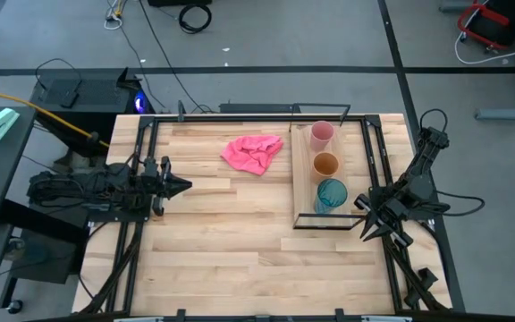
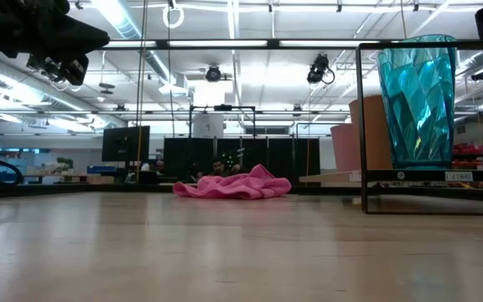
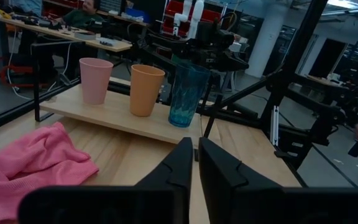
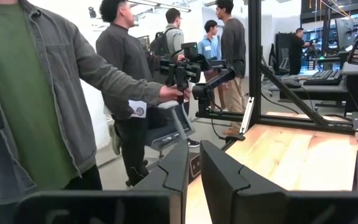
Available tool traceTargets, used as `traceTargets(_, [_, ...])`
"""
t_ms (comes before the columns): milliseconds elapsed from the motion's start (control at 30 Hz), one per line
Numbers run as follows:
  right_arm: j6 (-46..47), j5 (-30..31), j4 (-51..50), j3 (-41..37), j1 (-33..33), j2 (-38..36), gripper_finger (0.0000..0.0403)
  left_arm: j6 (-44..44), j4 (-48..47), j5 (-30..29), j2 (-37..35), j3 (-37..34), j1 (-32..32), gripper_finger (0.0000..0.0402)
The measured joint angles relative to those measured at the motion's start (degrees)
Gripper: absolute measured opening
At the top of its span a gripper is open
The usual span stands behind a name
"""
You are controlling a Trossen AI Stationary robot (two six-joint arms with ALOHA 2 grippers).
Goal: Stack small to large cups/mugs on shelf
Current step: Return to Home Position
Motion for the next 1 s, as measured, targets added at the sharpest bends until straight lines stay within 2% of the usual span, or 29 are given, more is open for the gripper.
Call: traceTargets(1000, [0.00,0.00,0.04,0.07,0.00,0.00,0.0048,-0.03,-0.02,0.00,0.00,0.00,0.00,0.0036])
